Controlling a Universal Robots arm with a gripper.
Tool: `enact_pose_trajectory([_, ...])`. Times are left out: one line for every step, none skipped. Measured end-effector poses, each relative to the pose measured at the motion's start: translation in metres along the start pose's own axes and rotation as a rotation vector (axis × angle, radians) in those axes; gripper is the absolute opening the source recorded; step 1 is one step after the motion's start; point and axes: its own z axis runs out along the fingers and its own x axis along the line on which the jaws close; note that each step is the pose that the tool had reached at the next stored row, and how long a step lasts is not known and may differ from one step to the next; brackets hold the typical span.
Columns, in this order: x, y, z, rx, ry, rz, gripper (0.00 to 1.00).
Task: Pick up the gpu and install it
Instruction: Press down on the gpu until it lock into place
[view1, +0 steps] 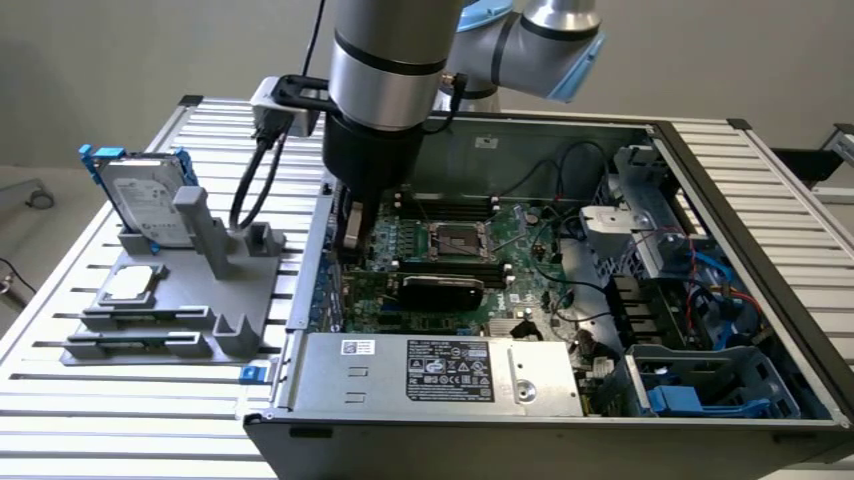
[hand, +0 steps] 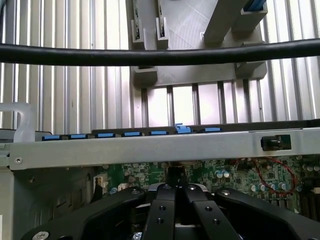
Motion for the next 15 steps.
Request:
enact_pose_trajectory([0.0002,-0.0002,0.0012,0.0002,0.0,0.0,0.11])
enact_pose_trajectory([0.0002,-0.0004,0.0021,0.0004,0.0001,0.0,0.11])
enact_pose_trajectory([0.0002,-0.0006,0.0028,0.0005,0.0,0.0,0.11])
enact_pose_trajectory([0.0002,-0.0007,0.0031,0.0005,0.0001,0.0,0.11])
enact_pose_trajectory([0.0003,-0.0007,0.0031,0.0004,0.0002,0.001,0.11])
enact_pose_trajectory([0.0003,-0.0007,0.0032,0.0004,0.0,0.002,0.11])
enact_pose_trajectory([0.0003,-0.0007,0.0034,0.0004,-0.0005,0.003,0.11])
enact_pose_trajectory([0.0002,-0.0008,0.0036,0.0005,-0.001,0.005,0.11])
enact_pose_trajectory([0.0,-0.0009,0.0038,0.0006,-0.0015,0.007,0.11])
enact_pose_trajectory([-0.0002,-0.0009,0.0039,0.0005,-0.0019,0.008,0.11])
enact_pose_trajectory([-0.0005,-0.0009,0.0039,-0.0001,-0.0021,0.009,0.11])
enact_pose_trajectory([-0.0007,-0.0009,0.0039,-0.0012,-0.0023,0.011,0.11])
enact_pose_trajectory([-0.0008,-0.0008,0.004,-0.003,-0.0026,0.013,0.11])
enact_pose_trajectory([-0.001,-0.0008,0.004,-0.0051,-0.0028,0.015,0.11])
enact_pose_trajectory([-0.0012,-0.0008,0.004,-0.0071,-0.003,0.017,0.11])
